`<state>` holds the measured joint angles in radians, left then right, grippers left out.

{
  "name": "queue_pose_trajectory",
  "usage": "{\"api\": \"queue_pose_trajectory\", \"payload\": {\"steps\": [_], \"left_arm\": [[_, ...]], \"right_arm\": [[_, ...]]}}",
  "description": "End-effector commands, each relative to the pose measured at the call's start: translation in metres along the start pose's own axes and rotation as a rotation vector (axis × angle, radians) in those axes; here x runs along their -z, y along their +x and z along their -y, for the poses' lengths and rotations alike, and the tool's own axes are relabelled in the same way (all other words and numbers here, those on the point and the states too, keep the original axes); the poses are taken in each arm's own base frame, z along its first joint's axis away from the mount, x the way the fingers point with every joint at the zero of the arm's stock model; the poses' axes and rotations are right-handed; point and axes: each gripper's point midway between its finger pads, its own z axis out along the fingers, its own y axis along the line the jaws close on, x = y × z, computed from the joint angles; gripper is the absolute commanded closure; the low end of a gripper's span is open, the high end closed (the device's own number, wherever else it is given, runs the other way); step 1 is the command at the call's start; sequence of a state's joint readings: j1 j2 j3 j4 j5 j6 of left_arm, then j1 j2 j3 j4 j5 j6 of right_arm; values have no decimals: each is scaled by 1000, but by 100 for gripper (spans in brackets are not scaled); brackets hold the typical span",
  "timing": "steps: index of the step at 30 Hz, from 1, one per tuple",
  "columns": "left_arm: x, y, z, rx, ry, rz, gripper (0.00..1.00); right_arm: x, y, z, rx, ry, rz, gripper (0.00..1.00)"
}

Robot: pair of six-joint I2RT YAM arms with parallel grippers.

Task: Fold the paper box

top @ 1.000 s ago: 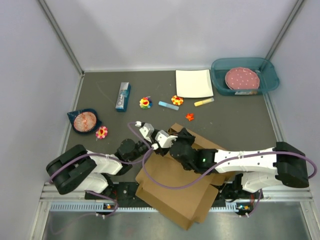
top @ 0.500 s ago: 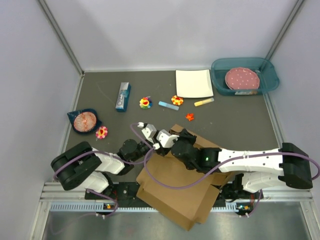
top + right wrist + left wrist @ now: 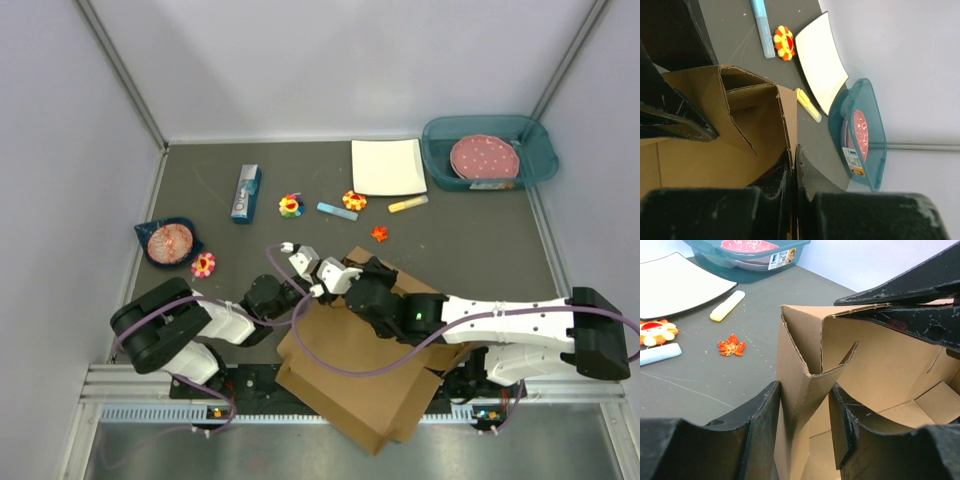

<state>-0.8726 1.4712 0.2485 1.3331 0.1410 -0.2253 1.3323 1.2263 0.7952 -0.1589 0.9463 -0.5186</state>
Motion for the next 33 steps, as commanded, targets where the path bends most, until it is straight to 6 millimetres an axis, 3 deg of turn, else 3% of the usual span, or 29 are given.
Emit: {"api": "queue_pose_trajectory", "payload": {"steps": [1,4,8,13,15,17,20,22,25,26,29,30,33], "left_arm": [[-18,-33,-26,-60,-123,115,54],[-23,-33,-33,-79,-169,102,49],[-22,-34,-44,-111,-228,86,55],[-17,-33,-48,-129,-244,82,74],[-16,-33,-47,-117,-242,88,72],[-18,-33,-43,-112,-223,87,65],[-20,-29,-44,-101,-221,77,65],[-21,-20,-44,-94,-221,52,71],[-20,-10,-48,-92,-245,41,100],[-18,-6,-50,-92,-258,37,100],[-13,2,-58,-84,-309,40,100],[-11,4,-62,-82,-334,38,100],[-10,3,-64,-83,-352,43,100]], "right_arm": [[8,-35,12,-168,-9,98,100],[9,-36,15,-169,-2,98,100],[9,-36,18,-165,9,97,100],[7,-33,15,-154,13,85,100],[5,-33,11,-144,9,81,100],[4,-32,8,-140,8,79,100],[1,-31,3,-131,1,70,100],[-1,-29,-2,-126,-4,64,100],[-4,-26,-11,-115,-14,51,100],[-5,-26,-12,-119,-15,49,100],[-1,-30,-10,-168,-38,57,79],[1,-34,-9,-197,-53,73,64],[9,-45,3,-256,-64,104,45]]}}
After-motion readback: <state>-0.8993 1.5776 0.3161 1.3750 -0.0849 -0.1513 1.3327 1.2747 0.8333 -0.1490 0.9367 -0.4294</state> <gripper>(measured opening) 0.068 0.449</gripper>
